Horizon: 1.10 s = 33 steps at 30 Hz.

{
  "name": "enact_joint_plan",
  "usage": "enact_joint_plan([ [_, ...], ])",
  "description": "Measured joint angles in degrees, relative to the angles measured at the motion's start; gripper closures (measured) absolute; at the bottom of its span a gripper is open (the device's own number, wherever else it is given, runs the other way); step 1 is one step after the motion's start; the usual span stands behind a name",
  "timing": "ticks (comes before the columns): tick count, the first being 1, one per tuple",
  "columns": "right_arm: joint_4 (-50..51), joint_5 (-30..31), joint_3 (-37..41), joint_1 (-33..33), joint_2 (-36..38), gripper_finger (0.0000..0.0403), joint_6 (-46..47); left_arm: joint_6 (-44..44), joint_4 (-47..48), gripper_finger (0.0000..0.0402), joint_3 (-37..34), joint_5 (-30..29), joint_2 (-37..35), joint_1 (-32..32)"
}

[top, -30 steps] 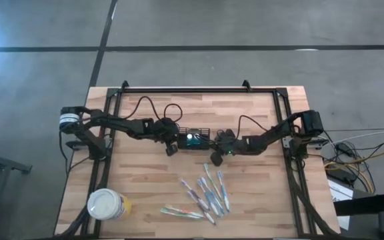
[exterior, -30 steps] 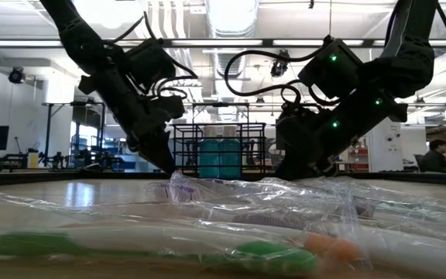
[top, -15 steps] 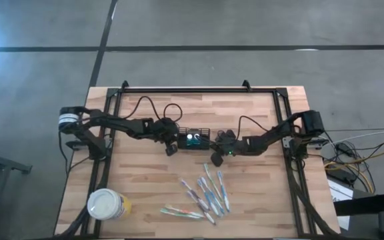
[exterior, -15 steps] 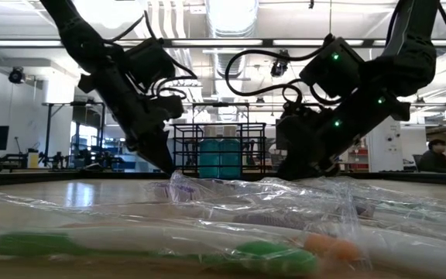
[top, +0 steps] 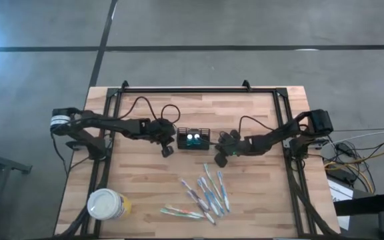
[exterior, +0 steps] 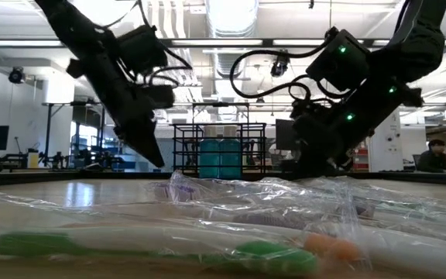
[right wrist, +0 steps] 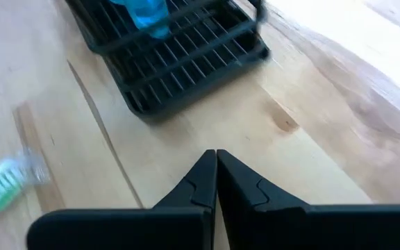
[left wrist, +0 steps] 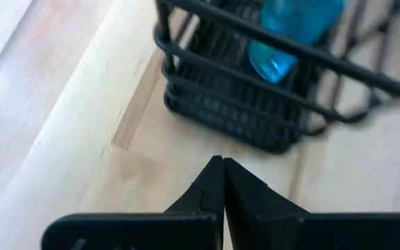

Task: Pick & Place toothbrushing station
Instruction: Put the blue toothbrush into the wire organizer

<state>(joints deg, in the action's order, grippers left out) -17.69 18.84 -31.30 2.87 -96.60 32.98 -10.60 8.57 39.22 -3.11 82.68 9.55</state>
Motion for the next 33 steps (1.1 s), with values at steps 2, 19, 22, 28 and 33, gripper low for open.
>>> enact_joint_plan([
  [2, 2.47, 0.19, 0.06, 0.05, 1.78, 0.0394, 0.02, 1.67, 1.78, 0.0399, -0.05, 0.01, -2.52, -0.62],
  [19, -1.51, 0.52, 6.95, 4.81, 26.43, 0.0394, -12.24, 12.2, 10.0, 0.0399, -12.28, -4.24, -51.94, -2.85],
  [22, -8.52, -2.38, 10.36, 4.76, 30.47, 0.0394, -15.06, 11.08, 10.42, 0.0399, -15.57, -5.26, -60.34, -2.74],
  [28, -20.36, -7.23, 16.4, 4.78, 35.36, 0.0394, -19.35, 8.88, 3.13, 0.0399, -22.23, -5.5, -71.88, -2.74],
  [33, -21.61, -7.17, 18.03, 4.76, 36.16, 0.0394, -20.2, 11.4, -3.91, 0.0399, -30.48, -5.23, -76.56, -2.73],
])
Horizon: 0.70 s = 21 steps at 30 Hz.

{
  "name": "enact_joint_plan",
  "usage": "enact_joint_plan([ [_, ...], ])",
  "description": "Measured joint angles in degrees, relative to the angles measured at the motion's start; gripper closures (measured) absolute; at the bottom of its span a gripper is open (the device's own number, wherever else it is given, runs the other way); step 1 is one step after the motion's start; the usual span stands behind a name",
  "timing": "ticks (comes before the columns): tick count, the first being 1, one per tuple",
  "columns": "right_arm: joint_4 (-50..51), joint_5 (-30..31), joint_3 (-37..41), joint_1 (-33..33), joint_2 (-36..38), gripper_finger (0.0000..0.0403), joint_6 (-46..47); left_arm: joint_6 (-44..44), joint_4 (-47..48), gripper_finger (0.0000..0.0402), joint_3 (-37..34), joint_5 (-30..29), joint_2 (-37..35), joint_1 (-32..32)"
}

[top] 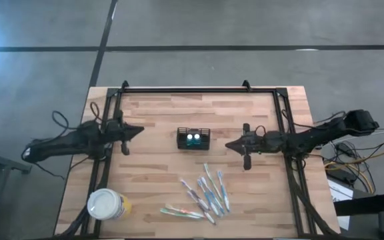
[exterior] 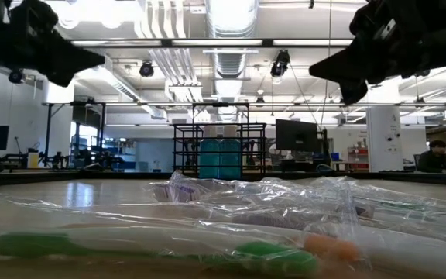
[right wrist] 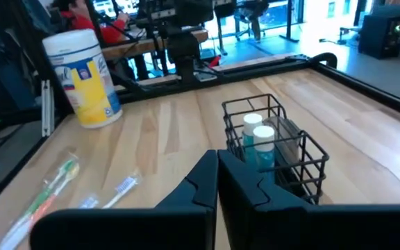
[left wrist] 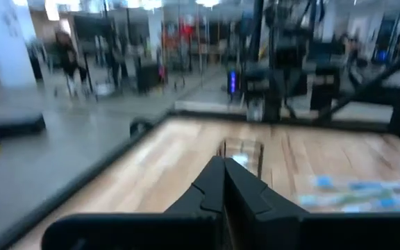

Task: Pick & Place toothbrushing station
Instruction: Put the blue toothbrush into the wire organizer

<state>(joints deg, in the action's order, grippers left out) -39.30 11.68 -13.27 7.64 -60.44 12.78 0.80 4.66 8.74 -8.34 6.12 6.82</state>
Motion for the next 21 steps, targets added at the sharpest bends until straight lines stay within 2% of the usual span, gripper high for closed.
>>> enact_joint_plan([
  [7, -2.18, 0.15, 1.89, 0.0, 0.34, 0.0394, -1.5, 2.01, -1.24, 0.0399, -6.3, -0.17, -4.36, 0.1],
  [11, -8.89, -0.02, 4.11, 0.02, 1.32, 0.0394, -2.69, 2.23, 0.27, 0.0399, -5.82, 2.21, -4.62, 0.19],
  [15, -15.4, -0.17, 7.03, 0.28, 2.53, 0.0394, -3.37, 2.4, 3.89, 0.0399, -4.86, 2.15, -4.98, 0.22],
  [21, -17.25, -0.02, 10.01, 0.28, 3.39, 0.0394, -3.29, 3.64, 4.58, 0.0399, -4.66, 2.14, -4.84, 0.22],
])
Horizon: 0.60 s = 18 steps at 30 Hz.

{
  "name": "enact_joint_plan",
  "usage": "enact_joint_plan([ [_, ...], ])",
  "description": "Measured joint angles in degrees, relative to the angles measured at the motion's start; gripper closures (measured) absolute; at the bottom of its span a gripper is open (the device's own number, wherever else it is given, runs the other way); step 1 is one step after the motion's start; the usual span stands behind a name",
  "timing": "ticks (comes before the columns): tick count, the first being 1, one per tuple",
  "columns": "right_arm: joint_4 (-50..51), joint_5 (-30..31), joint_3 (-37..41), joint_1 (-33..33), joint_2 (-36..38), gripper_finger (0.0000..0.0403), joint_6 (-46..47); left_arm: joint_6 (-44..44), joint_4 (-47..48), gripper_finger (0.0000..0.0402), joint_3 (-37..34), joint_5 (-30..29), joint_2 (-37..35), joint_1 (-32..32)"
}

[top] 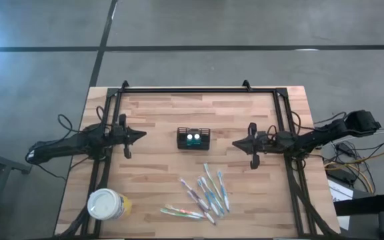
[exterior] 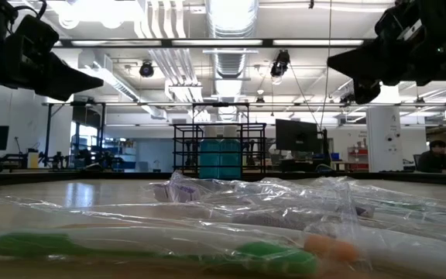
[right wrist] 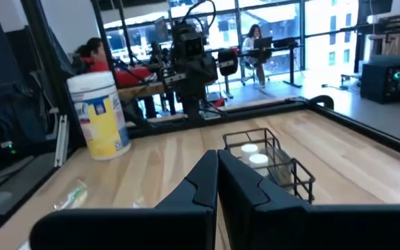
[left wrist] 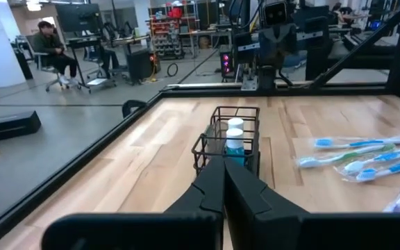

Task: Pick & Place toothbrushing station
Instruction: Put the blue toothbrush into the wire organizer

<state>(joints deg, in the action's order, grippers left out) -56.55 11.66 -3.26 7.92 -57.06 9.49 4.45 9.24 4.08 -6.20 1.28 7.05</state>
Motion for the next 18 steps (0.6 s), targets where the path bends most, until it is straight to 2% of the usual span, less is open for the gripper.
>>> enact_joint_plan([
  [6, -0.82, 0.69, 0.27, -0.04, 0.22, 0.0394, -2.47, 0.49, -0.86, 0.0399, -0.13, -0.15, 0.02, 0.0],
  [8, -0.93, 0.46, -0.25, -0.04, 2.33, 0.0394, -3.37, 0.48, -0.86, 0.0399, -0.09, -0.15, 0.02, 0.0],
  [13, 4.43, 0.7, 0.14, -0.31, 14.26, 0.0394, -7.44, 0.48, -0.76, 0.0399, -0.15, -0.13, 0.02, 0.0],
  [18, 23.46, 0.47, 0.16, -0.8, 29.2, 0.0394, -3.72, 0.44, -0.55, 0.0399, -0.2, -0.11, 0.07, 0.0],
])
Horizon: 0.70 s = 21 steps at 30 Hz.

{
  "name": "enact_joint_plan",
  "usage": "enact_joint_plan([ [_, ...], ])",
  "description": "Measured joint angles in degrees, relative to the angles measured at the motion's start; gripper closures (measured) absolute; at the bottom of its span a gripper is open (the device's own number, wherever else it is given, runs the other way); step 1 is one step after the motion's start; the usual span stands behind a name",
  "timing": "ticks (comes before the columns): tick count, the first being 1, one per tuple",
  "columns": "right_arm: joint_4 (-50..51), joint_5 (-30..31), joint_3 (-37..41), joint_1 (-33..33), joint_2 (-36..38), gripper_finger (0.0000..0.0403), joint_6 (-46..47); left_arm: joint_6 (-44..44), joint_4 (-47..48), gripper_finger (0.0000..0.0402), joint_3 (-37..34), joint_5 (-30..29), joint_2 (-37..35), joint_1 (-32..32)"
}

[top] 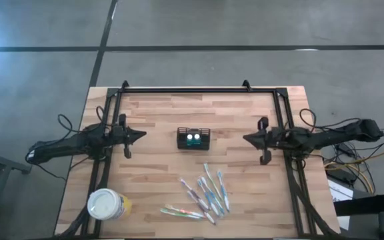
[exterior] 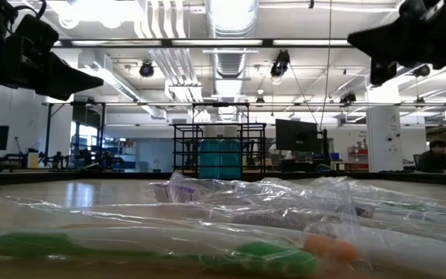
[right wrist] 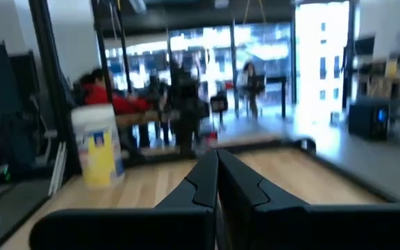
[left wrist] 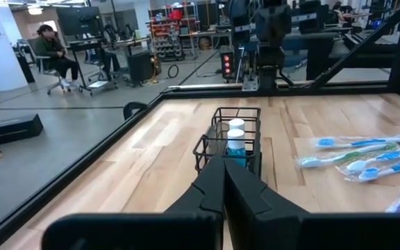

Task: Pick & Place toothbrushing station
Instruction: Put the blue toothbrush into the wire organizer

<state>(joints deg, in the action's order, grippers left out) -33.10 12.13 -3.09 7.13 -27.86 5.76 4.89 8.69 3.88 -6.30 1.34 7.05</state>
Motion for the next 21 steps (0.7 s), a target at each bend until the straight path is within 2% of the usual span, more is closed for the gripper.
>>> enact_joint_plan([
  [3, 9.0, 0.8, 0.17, -0.01, 6.89, 0.0394, 1.99, 0.21, -0.23, 0.0399, -0.04, 0.0, -0.02, 0.0],
  [6, 12.43, 0.89, 0.17, -0.01, 11.67, 0.0394, 3.01, 1.96, -0.77, 0.0399, -0.13, -0.29, -0.02, 0.0],
  [9, 15.81, 0.62, -1.22, 0.47, 13.02, 0.0394, 5.04, 6.22, -1.43, 0.0399, -0.23, -0.59, -0.02, 0.0],
  [11, 21.79, 0.56, -4.81, 1.2, 11.8, 0.0394, 7.62, 7.24, -1.8, 0.0399, -0.25, -1.3, -0.02, -0.02],
  [15, 35.45, 6.26, -15.26, 4.16, 2.52, 0.0394, 13.65, 7.24, -1.66, 0.0399, -0.04, -4.93, -0.02, -0.02],
  [18, 43.28, 9.23, -24.27, 7.3, -8.35, 0.0394, 17.69, 7.23, -1.87, 0.0399, -0.02, -10.4, -0.02, -0.02],
  [21, 55.06, 10.56, -34.76, 9.58, -19.72, 0.0394, 27.27, 7.11, -2.01, 0.0399, -0.13, -12.81, -0.02, 0.0],
])
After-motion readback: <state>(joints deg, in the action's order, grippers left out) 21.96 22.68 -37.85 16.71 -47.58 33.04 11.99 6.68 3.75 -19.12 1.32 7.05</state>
